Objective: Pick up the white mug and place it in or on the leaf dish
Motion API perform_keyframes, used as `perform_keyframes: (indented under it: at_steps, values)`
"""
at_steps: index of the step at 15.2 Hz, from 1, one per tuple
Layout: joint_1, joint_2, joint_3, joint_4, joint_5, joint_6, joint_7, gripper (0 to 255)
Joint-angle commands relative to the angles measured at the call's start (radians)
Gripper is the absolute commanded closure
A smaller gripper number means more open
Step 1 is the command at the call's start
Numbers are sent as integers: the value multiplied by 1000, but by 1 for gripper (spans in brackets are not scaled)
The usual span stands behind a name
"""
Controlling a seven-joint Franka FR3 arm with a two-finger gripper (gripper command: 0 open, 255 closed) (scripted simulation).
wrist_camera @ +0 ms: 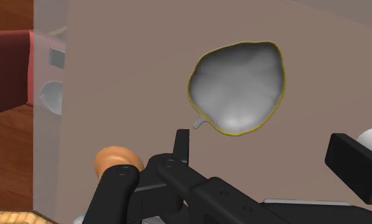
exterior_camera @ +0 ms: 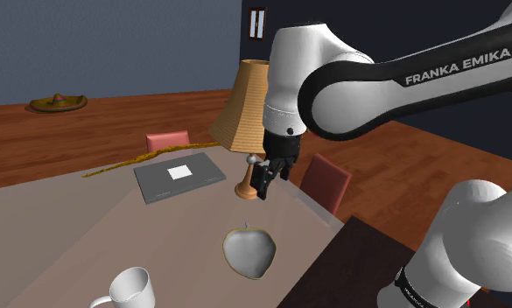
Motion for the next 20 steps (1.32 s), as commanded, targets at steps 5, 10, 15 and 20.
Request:
perform_keyframes:
  at_steps: [5, 10, 15, 20]
  values:
    - [-7, 198, 117, 51, -24, 175, 137, 0]
    - [-28, 393, 206, 133, -129, 295, 288, 0]
    - [-13, 611, 246, 251, -321, 369, 483, 0]
    - [79, 823, 206, 407, -509, 394, 656, 0]
